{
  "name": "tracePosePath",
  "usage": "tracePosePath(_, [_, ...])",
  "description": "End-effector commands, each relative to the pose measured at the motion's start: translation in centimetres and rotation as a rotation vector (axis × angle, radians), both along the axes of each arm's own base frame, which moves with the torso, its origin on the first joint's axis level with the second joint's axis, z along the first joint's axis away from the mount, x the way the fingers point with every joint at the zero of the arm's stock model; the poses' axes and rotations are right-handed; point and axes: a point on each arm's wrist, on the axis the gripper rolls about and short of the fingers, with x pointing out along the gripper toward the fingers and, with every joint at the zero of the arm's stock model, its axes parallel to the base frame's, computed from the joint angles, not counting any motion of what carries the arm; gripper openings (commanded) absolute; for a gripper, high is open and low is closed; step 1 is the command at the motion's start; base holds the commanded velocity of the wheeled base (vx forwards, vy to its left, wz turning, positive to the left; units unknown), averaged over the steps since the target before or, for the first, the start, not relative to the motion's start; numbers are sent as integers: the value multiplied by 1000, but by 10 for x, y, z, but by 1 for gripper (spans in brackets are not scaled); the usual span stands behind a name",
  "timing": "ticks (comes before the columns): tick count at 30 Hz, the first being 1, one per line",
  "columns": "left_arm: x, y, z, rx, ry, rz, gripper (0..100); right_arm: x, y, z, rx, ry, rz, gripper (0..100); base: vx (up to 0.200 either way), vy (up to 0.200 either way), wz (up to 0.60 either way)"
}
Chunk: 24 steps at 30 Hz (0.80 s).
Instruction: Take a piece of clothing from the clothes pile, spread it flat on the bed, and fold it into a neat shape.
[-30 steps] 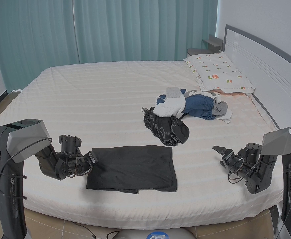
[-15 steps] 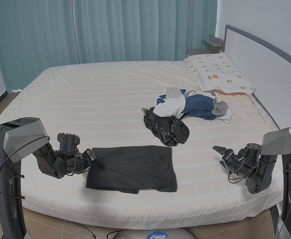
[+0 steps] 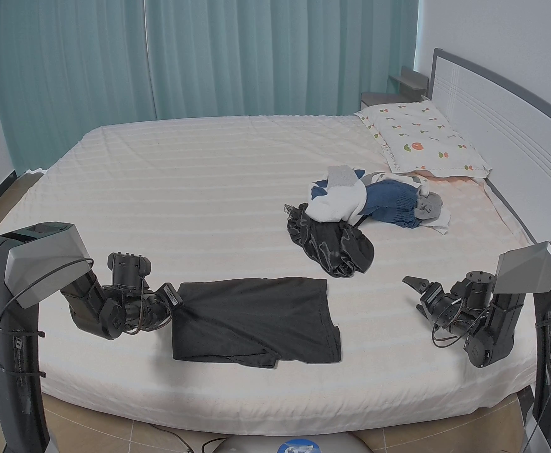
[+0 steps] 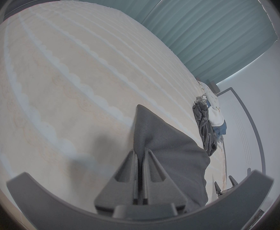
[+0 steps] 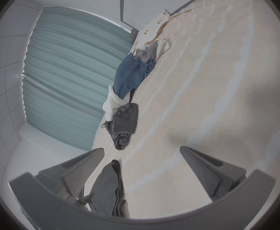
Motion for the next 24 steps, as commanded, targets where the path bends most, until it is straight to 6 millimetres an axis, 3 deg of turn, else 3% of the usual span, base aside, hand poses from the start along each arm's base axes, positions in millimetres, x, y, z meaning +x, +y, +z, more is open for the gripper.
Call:
tracePosePath(1, [0, 1, 2, -1, -4, 2, 0, 0, 1, 0, 1, -8, 2, 100, 0, 200, 0])
tracePosePath(24, [-4, 1, -1, 9, 10, 14, 0, 0, 0, 0, 2, -8, 0, 100, 0, 200, 0])
